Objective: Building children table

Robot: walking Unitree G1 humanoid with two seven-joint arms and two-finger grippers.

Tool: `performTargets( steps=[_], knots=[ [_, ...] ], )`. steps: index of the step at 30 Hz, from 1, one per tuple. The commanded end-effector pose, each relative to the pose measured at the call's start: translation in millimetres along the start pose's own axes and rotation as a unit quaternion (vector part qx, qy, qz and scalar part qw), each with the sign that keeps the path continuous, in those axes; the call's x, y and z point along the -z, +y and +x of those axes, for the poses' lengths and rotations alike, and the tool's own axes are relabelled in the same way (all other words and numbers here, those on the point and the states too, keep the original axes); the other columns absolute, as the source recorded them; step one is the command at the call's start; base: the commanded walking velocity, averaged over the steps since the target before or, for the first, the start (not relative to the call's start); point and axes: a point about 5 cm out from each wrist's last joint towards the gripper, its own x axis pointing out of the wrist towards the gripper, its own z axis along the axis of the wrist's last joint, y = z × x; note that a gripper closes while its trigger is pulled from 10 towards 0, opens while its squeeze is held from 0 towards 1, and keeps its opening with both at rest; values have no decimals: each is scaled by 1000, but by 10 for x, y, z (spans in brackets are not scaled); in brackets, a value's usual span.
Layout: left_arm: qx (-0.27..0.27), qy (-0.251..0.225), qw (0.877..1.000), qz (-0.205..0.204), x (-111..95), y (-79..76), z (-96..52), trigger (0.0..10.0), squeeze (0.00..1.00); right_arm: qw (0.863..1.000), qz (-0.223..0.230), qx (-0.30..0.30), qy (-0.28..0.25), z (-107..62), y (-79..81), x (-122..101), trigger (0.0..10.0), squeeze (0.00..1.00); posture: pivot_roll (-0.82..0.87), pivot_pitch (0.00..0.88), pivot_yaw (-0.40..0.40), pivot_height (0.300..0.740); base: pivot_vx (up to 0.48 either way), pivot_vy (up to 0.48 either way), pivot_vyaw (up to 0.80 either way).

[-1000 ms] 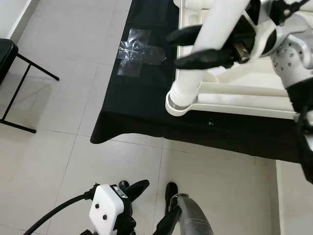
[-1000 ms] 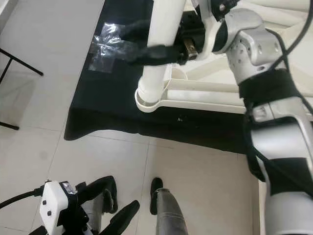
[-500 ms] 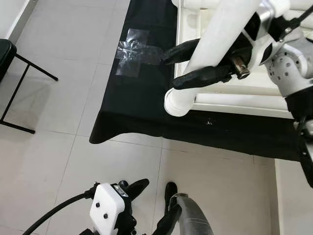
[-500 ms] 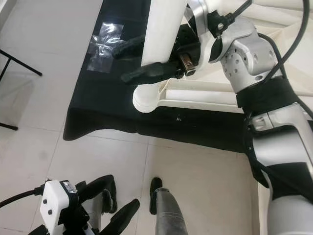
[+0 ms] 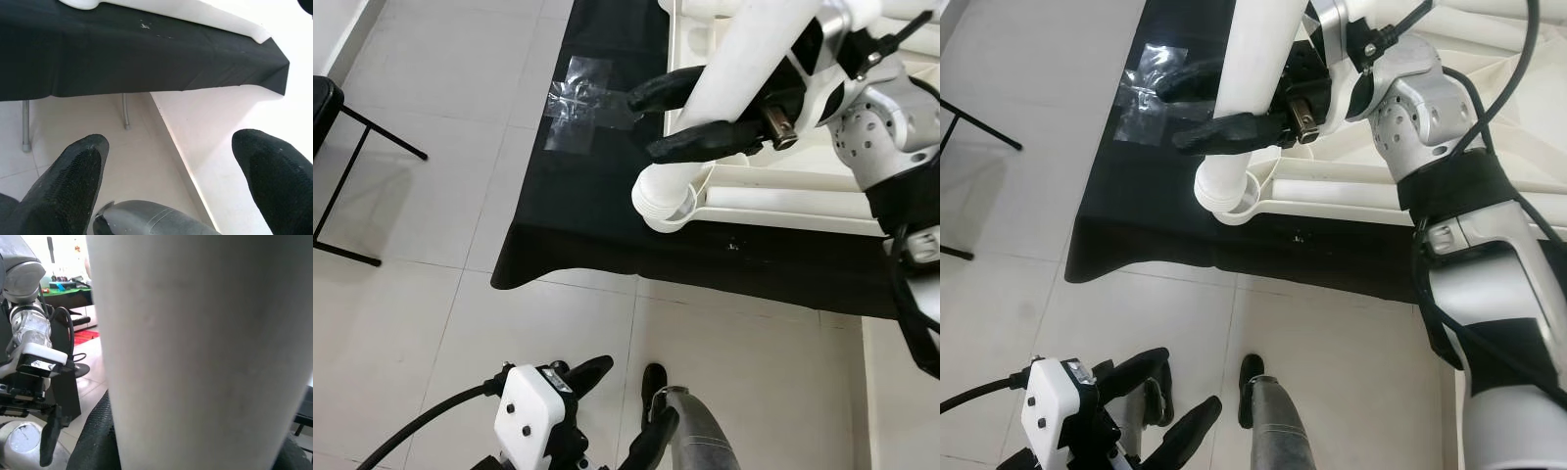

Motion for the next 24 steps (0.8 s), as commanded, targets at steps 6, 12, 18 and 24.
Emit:
performTargets(
  steps=[6,12,18,24],
  knots=[
    [7,13,1000,-13,31,-48,-38,10000,0,998,49,1,29,-65,72,208,10000,0,117,549,-54,740,0,0,0],
    [8,13,1000,-14,29,-51,-41,10000,0,998,57,-4,31,-68,105,224,10000,0,116,549,-53,740,0,0,0],
    [9,14,1000,-14,26,-51,-40,10000,0,998,63,-6,31,-71,116,230,10000,0,117,551,-52,740,0,0,0],
    [9,12,1000,-14,21,-52,-35,10000,0,996,68,-2,51,-98,121,281,10000,0,117,556,-56,740,0,0,0]
  ],
)
